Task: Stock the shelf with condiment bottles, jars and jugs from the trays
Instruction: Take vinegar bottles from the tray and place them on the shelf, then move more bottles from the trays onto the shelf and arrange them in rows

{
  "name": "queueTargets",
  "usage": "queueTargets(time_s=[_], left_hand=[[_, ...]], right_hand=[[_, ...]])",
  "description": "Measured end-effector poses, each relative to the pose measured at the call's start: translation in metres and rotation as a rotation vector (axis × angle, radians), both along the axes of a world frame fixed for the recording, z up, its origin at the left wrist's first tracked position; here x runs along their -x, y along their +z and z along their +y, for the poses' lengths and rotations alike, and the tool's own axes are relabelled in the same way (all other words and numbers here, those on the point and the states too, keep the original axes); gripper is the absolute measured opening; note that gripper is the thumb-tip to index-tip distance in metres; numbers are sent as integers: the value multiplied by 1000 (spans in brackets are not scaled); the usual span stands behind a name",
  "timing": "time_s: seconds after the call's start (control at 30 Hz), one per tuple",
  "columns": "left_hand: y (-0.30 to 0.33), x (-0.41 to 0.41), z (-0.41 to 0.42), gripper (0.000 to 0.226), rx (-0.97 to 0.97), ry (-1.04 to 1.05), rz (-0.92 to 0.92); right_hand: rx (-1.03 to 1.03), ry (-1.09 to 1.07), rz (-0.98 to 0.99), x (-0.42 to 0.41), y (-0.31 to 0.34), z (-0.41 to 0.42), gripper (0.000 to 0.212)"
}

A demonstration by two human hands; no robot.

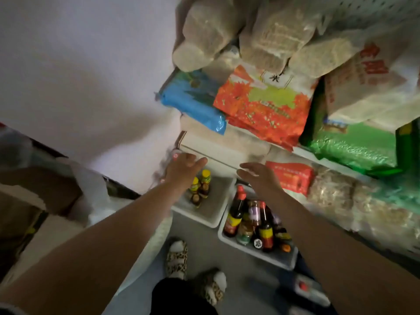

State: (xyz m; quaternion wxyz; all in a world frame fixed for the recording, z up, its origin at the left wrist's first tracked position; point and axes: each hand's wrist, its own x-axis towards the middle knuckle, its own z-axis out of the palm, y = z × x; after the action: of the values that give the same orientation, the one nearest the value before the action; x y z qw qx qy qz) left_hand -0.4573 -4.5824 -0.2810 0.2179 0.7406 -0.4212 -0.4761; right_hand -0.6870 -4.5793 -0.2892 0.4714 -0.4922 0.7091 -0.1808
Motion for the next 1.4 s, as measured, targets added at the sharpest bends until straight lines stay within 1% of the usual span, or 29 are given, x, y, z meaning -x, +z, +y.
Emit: queueTargets(time_s=[0.07, 0.13, 0.23, 0.3, 0.43, 0.5, 0.53, 0.6, 0.67, 0.8, 0.97, 1.1, 1.2, 1.3, 1.4], left_hand=[[-53, -6, 17, 46, -55, -4, -6], [-102, -12, 32, 41, -91, 30, 11], [-166, -25, 44, 41, -101, 45, 28], [-206, -33, 48, 39, -111, 49, 32], [-277, -36, 47, 39, -108, -23, 13], [-309, -33, 43, 39, -105, -13, 36], [-325, -31, 42, 37, -102, -5, 56], [-354, -28, 39, 33, -93, -8, 84], [-377, -26, 38, 37, -92, -43, 123], [-411, -28, 40, 44, -108, -109, 230], [-437, -36, 36, 46, -79, -139, 233], [-437, -36, 25, 47, -66, -161, 333], [-435, -35, 19, 44, -66, -194, 381], [-439, -38, 17, 36, -75, -202, 372], [-436, -38, 13, 33, -90, -196, 356]], right_hand=[[-46, -31, -9, -6, -55, 14, 5], [-90, -43, -14, -13, -103, 23, 5], [-153, -93, -25, -18, -172, 31, 26], [-189, -109, -20, -24, -210, 29, 33], [-217, -113, -27, -41, -272, 17, 26], [-191, -108, -46, -51, -300, 12, 18], [-184, -111, -67, -56, -313, 8, 18], [-182, -84, -90, -64, -337, 1, 29], [-161, 15, -80, -70, -360, -6, 45], [-111, -53, -159, -75, -394, -11, 47], [-94, -94, -196, -77, -415, -19, 44], [-102, -85, -243, -81, -418, -24, 44], [-96, -75, -231, -82, -422, -27, 46], [-111, -62, -179, -83, -423, -30, 44], [-115, -38, -174, -84, -418, -32, 38]])
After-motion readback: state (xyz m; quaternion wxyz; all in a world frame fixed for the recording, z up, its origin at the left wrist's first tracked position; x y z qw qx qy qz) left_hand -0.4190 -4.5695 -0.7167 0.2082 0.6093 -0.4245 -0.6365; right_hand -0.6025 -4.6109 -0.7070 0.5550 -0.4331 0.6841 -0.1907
